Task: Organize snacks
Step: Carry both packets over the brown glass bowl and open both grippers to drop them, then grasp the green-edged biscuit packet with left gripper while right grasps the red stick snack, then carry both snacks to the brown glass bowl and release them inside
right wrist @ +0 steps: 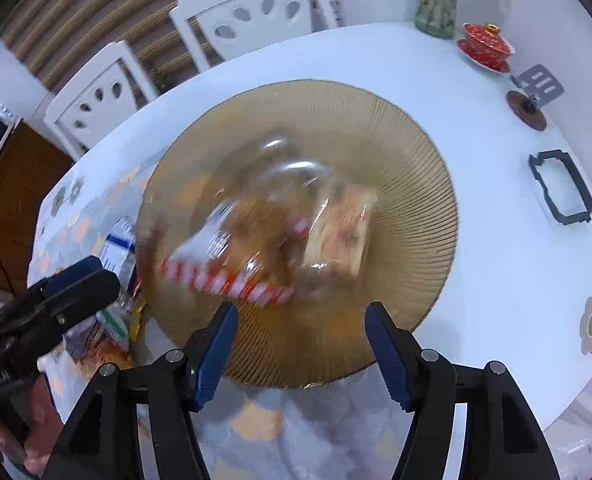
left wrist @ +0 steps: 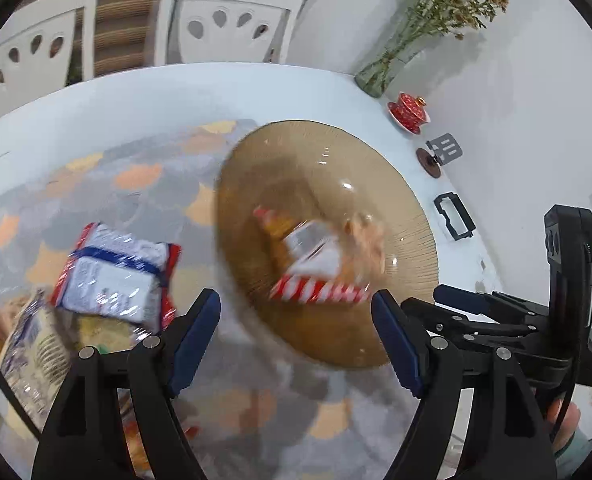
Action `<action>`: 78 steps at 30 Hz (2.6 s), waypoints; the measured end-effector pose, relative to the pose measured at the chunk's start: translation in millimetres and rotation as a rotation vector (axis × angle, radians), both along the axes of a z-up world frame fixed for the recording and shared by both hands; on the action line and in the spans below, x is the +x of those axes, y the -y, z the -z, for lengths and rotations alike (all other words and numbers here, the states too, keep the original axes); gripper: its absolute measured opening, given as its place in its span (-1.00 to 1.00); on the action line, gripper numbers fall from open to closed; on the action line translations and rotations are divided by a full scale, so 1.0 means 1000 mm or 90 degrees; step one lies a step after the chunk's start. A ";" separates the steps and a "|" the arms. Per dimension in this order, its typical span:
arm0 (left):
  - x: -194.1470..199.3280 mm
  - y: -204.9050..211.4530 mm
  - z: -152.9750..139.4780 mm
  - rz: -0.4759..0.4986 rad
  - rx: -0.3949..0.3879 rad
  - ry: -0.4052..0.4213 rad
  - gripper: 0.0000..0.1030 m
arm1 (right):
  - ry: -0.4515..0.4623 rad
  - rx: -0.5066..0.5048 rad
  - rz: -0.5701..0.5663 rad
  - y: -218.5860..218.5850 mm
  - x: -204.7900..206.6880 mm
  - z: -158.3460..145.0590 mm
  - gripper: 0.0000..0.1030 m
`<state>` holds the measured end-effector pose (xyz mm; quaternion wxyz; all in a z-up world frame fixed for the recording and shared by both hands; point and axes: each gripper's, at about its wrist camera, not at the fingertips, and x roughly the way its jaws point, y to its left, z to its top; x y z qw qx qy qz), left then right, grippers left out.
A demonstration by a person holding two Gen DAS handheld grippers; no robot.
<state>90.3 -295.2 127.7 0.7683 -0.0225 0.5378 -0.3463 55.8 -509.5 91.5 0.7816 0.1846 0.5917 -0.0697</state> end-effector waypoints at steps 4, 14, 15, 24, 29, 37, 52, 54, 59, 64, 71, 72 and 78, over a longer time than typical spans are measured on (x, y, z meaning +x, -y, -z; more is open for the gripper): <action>-0.009 -0.037 -0.007 -0.036 0.002 0.014 0.49 | 0.009 0.008 -0.051 -0.027 -0.004 -0.003 0.24; -0.022 -0.183 -0.031 -0.227 0.011 0.036 0.49 | 0.028 0.085 -0.184 -0.131 -0.001 -0.009 0.24; -0.025 -0.196 -0.033 -0.245 0.019 0.042 0.49 | 0.027 0.087 -0.206 -0.147 -0.002 -0.009 0.24; -0.045 -0.319 -0.006 -0.422 0.046 0.009 0.49 | -0.022 0.103 -0.320 -0.235 -0.012 0.014 0.24; -0.048 -0.353 0.020 -0.465 0.063 -0.029 0.48 | -0.046 0.084 -0.358 -0.267 -0.018 0.030 0.24; -0.028 -0.351 0.065 -0.444 0.119 -0.063 0.44 | -0.074 0.070 -0.372 -0.285 -0.024 0.055 0.23; 0.014 -0.322 0.112 -0.405 0.241 -0.060 0.25 | -0.096 -0.024 -0.393 -0.316 -0.026 0.093 0.04; 0.014 -0.318 0.112 -0.394 0.254 -0.047 0.13 | -0.091 -0.054 -0.398 -0.322 -0.027 0.094 -0.11; 0.003 -0.321 0.107 -0.390 0.240 -0.036 -0.04 | -0.082 -0.064 -0.411 -0.328 -0.032 0.093 -0.45; -0.013 -0.321 0.099 -0.394 0.213 -0.046 -0.16 | -0.092 -0.041 -0.412 -0.319 -0.048 0.091 -0.70; -0.043 -0.305 0.093 -0.355 0.189 -0.050 -0.50 | -0.117 0.080 -0.388 -0.294 -0.065 0.095 -0.77; -0.047 -0.302 0.090 -0.350 0.183 -0.050 -0.55 | -0.119 0.102 -0.380 -0.288 -0.068 0.095 -0.77; -0.050 -0.294 0.090 -0.341 0.186 -0.066 -0.51 | -0.114 0.129 -0.364 -0.264 -0.074 0.093 -0.77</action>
